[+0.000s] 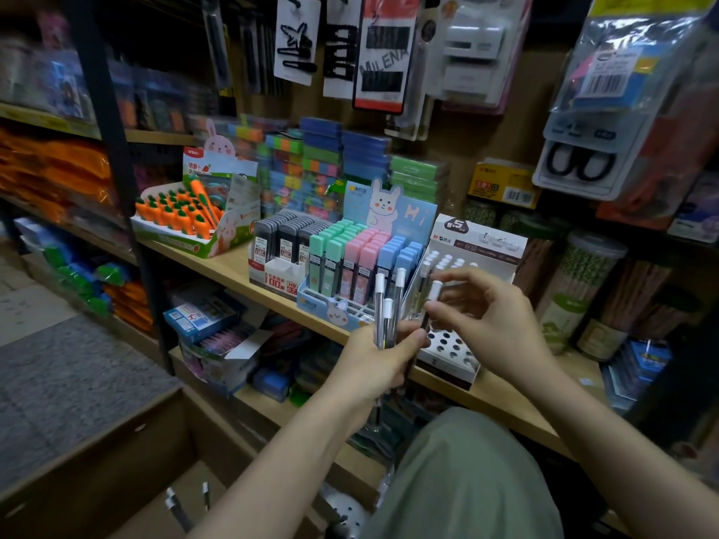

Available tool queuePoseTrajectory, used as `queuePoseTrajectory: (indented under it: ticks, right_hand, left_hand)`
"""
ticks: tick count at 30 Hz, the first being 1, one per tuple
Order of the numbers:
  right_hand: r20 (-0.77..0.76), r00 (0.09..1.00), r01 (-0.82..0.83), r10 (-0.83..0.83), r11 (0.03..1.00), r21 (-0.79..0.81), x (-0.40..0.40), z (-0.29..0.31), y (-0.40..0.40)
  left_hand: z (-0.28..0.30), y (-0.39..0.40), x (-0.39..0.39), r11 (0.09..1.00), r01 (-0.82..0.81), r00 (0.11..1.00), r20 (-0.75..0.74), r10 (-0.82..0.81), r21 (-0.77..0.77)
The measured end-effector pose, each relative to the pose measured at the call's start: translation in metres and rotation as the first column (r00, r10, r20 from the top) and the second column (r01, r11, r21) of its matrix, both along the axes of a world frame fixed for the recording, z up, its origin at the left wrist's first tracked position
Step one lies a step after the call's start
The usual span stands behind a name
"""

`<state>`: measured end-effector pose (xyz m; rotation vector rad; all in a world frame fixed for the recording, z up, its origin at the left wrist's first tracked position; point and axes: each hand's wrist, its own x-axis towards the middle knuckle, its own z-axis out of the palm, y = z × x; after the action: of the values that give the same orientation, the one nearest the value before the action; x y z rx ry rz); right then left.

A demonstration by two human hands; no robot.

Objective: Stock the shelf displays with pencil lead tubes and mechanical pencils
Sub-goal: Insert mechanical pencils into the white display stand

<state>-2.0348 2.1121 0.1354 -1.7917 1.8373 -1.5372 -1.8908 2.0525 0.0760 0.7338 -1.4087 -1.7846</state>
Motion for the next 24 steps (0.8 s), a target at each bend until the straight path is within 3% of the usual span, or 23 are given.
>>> queuePoseTrajectory:
  ticks: [4,10,24]
  right_hand:
    - [-0.002,0.998,0.062,-0.063,0.996,-0.062,-0.023,0.015,0.002]
    - [-0.226,0.925,0.253,-0.306,0.939,-0.234,-0.05,0.025,0.002]
    - [-0.168,0.955,0.209,-0.243,0.958,-0.196,-0.046,0.001,-0.015]
  left_hand:
    - [-0.003,-0.006,0.007,1.0,-0.011,0.999,0.031,0.01,0.029]
    - [-0.014,-0.011,0.024,0.973,-0.045,0.996,0.084,0.026,0.228]
    - [-0.014,-0.009,0.04,0.977,0.047,0.999,-0.007,-0.047,0.207]
